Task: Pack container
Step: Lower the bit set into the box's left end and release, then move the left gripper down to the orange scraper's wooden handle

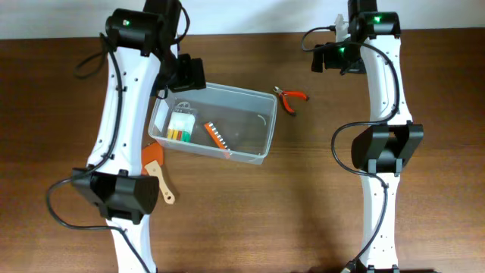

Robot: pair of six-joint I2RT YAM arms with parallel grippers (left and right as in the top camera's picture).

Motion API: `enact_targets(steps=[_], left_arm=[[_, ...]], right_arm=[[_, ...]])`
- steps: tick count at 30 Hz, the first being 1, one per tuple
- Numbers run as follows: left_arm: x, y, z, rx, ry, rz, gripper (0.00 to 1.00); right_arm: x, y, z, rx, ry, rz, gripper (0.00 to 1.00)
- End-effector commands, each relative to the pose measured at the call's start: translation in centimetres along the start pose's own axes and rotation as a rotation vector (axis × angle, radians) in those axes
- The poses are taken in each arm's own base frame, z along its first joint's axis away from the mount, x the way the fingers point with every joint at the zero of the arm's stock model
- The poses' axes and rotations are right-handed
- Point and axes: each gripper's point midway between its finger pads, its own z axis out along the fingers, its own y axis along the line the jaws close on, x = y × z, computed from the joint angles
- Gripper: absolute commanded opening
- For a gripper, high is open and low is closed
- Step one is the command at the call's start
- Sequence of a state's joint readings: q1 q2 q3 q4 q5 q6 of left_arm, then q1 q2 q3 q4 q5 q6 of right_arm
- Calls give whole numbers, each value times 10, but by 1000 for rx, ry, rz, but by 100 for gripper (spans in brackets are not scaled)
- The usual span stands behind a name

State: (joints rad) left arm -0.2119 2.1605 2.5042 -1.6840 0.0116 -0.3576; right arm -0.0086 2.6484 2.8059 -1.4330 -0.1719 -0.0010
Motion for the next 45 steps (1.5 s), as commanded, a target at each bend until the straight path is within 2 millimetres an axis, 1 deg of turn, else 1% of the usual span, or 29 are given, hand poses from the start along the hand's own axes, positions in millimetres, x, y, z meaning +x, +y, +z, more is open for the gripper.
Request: enact_targets(steps=[1,4,6,9,12,14,15,16,17,20,21,23,25,27,29,33,37,40,43,45], left_arm=[[2,2,-42,73,-79,-61,99],[2,13,-60,67,-127,-97,99],[1,24,-73,36,-171,-110,99],[1,43,-98,-34,-258,-126,99],[6,54,-119,-56,-319,-161,99],[11,58,-123,-49,-321,-205,99],[15,63,-121,-57,-308,-218,99],[18,68,-117,-69,-290,-225,99],[25,79,-104,-101,-239,-244,99],[44,103,-72,-166,-112,-313,99],[52,116,-60,-207,-67,-346,99],[67,135,-44,-264,2,-393,99],[81,147,-31,-291,66,-421,99],[92,155,-19,-305,122,-439,99],[103,155,-7,-302,174,-445,99],[121,144,25,-244,274,-448,99],[136,136,60,-195,330,-456,99],[146,136,76,-190,354,-458,99],[152,136,88,-183,361,-450,99],[154,132,94,-155,364,-445,99]], right_arm=[[-5,4,-8,-9,-25,-8,99],[-5,4,-8,-9,-25,-8,99],[-5,4,-8,-9,-25,-8,99],[-5,4,-8,-9,-25,-8,99],[-5,4,-8,-9,-25,-8,99],[-5,4,-8,-9,-25,-8,99],[-5,4,-8,-9,-25,-8,99],[-5,4,-8,-9,-25,-8,99],[-5,4,-8,-9,-25,-8,99],[-5,4,-8,-9,-25,-8,99],[-5,4,-8,-9,-25,-8,99],[-5,4,-8,-9,-25,-8,98],[-5,4,-8,-9,-25,-8,99],[-5,4,-8,-9,-25,-8,99],[-5,4,-8,-9,-25,-8,98],[-5,4,-8,-9,-25,-8,99],[-5,4,-8,-9,-25,-8,99],[-5,4,-8,-9,-25,-8,99],[-5,4,-8,-9,-25,-8,99],[-5,4,-8,-9,-25,-8,99]])
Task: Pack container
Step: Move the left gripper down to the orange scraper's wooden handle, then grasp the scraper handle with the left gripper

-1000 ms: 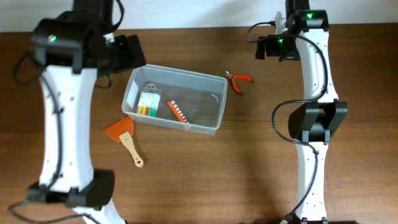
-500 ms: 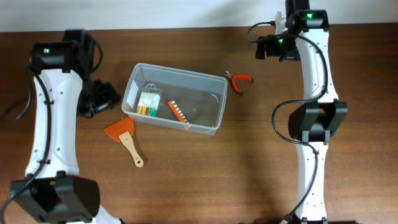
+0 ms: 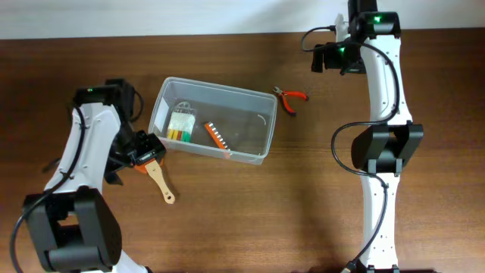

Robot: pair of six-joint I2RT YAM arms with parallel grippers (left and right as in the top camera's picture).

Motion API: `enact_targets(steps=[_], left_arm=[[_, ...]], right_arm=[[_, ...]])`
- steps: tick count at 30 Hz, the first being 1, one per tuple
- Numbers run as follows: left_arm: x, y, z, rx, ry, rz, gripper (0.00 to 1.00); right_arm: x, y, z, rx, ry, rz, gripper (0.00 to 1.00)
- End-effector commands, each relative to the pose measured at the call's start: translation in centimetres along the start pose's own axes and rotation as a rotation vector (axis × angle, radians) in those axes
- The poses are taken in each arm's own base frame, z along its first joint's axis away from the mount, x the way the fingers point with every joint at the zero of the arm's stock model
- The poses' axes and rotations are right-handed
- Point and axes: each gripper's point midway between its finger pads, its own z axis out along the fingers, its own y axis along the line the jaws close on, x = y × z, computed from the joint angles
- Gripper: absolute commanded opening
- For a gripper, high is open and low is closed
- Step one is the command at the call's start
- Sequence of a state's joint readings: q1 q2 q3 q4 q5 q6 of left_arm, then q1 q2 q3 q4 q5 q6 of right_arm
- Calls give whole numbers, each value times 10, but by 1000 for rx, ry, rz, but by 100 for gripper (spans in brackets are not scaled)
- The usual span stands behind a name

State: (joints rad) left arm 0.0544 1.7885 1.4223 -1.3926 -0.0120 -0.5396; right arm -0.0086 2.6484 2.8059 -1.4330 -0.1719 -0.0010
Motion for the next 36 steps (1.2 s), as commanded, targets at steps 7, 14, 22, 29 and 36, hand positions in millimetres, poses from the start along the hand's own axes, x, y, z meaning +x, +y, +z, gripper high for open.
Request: enact_targets(steps=[7,14,22,29,36], left_arm=[[15,-13,27,92,50,15,99],[12,-15,44,104,31,7,100],[-7,-25,45,146,-46,8,100],[1,-21,66,134,-28,26,100],[7,-19,84,134,-20,26,98]], right_arm=[[-5,4,-8,-9,-25,-8,99],[-5,4,-8,-9,-25,-8,99],[-5,4,-8,-9,-25,-8,99],[-5,4,-8,-9,-25,-8,99],[-5,4,-8,-9,-25,-8,99]])
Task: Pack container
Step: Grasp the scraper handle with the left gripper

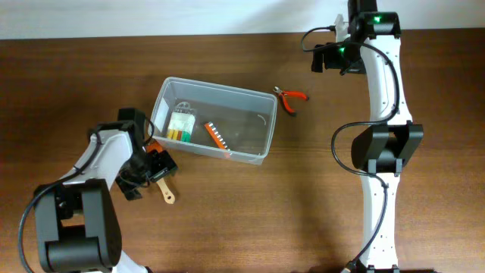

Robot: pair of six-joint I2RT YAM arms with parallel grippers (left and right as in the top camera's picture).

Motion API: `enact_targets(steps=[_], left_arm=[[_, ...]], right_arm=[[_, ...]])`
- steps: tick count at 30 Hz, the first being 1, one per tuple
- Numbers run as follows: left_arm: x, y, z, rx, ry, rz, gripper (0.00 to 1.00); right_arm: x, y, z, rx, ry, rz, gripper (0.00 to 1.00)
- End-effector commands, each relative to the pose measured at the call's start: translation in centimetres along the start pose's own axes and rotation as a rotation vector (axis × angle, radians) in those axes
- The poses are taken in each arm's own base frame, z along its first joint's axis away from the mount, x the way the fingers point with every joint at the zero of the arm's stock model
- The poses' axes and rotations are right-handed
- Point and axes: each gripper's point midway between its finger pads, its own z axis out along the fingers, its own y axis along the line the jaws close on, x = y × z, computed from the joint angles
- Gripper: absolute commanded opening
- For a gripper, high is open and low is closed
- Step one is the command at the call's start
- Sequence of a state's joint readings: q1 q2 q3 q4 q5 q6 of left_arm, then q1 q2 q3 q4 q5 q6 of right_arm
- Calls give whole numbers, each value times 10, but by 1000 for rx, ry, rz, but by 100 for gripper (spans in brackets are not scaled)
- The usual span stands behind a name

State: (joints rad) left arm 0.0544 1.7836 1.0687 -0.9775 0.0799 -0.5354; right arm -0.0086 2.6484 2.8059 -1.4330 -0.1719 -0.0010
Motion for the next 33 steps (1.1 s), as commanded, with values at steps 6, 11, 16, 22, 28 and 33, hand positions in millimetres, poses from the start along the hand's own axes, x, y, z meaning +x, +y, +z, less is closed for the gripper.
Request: enact_targets(steps=[6,11,16,22,28,33], left_arm=[[-2,-4,0,32,-29,22,95],[-6,-7,-1,42,-46,23,89],[-11,-9,-1,50,-66,25,76],[-13,-10,-1,55,-74,25,60],[-12,-9,0,53,-70,25,53],[-7,-6,6,46,-60,24,53]], right_arm=[[-5,4,-8,-9,-25,-8,99],[-5,4,-8,-9,-25,-8,99],[-5,4,-8,-9,-25,-8,99],[-5,4,-8,-9,-25,-8,99],[-5,4,-8,-9,-25,-8,99],[-5,4,-8,-9,-25,-8,99]])
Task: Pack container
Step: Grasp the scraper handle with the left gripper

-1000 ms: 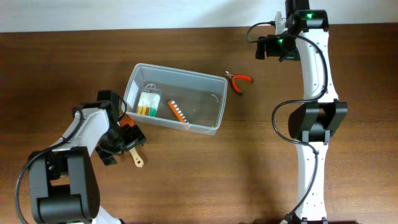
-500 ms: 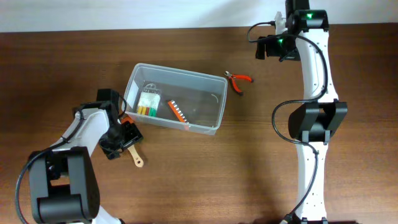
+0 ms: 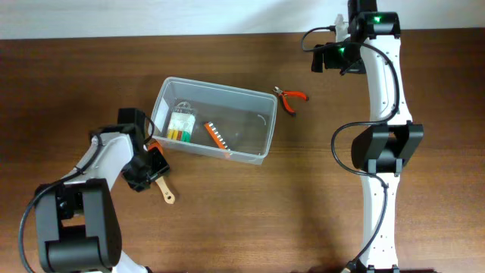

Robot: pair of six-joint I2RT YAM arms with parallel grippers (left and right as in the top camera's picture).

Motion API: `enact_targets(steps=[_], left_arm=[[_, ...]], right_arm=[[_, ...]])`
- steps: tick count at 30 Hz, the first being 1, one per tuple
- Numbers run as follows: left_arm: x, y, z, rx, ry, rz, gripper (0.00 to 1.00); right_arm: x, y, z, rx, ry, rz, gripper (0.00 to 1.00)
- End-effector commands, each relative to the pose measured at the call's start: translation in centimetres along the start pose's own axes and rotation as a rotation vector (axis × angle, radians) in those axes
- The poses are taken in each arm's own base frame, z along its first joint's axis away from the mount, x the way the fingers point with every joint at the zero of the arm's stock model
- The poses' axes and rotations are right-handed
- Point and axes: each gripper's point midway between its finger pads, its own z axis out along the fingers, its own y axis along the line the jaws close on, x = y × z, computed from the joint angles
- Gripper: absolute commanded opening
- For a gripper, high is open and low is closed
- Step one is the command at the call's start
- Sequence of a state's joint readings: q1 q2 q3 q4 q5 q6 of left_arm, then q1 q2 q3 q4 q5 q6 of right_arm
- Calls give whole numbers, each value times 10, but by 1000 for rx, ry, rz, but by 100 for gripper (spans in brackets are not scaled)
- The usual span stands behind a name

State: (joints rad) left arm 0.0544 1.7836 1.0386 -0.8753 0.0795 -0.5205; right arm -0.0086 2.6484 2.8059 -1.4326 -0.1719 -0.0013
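A clear plastic container (image 3: 254,129) stands mid-table, holding a pack of coloured sticks (image 3: 179,124) and an orange comb-like piece (image 3: 217,136). A wooden-handled brush (image 3: 163,188) with an orange head lies just off the container's left end. My left gripper (image 3: 150,164) is low over the brush's head end, and the wrist hides its fingers. Orange-handled pliers (image 3: 291,96) lie on the table right of the container. My right gripper (image 3: 324,58) hovers at the back right, far from everything, its fingers too dark to read.
The brown table's back edge (image 3: 227,34) meets a white wall. The right arm's base and links (image 3: 383,152) run down the right side. The left arm's base (image 3: 72,227) fills the front left corner.
My left gripper has drawn in a little toward the brush's head and looks more compact. The brush, container, pliers and right arm have not moved.
At first my left arm reached over the container's left end. Then it had pulled back left, with the gripper beside the brush. After that it sat low over the brush's head, where it still is. The right arm stayed put.
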Motion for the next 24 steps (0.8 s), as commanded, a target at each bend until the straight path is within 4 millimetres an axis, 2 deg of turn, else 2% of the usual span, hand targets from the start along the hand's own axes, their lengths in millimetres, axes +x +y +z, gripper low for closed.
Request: enact_targets(steps=[1,8,12,14,18,21,24], left_arm=[[6,1,0,11,2,3,53],[3,0,2,19,-12,4,53],[2,-1,2,23,-19,5,38],[1,-1,2,24,-21,5,24],[2,-1,2,23,-18,5,17],[4,0,2,18,-11,4,4],[4,3,2,7,-10,1,3]], right_arm=[[-5,4,-8,-9,-25,-8,99],[-5,4,-8,-9,-25,-8,99],[-5,4,-8,-9,-25,-8,99],[-5,4,-8,-9,-25,-8,99],[-5,4,-8,-9,-25,-8,99],[-5,4,-8,-9,-25,-8,99],[-5,4,-8,-9,-25,-8,99]])
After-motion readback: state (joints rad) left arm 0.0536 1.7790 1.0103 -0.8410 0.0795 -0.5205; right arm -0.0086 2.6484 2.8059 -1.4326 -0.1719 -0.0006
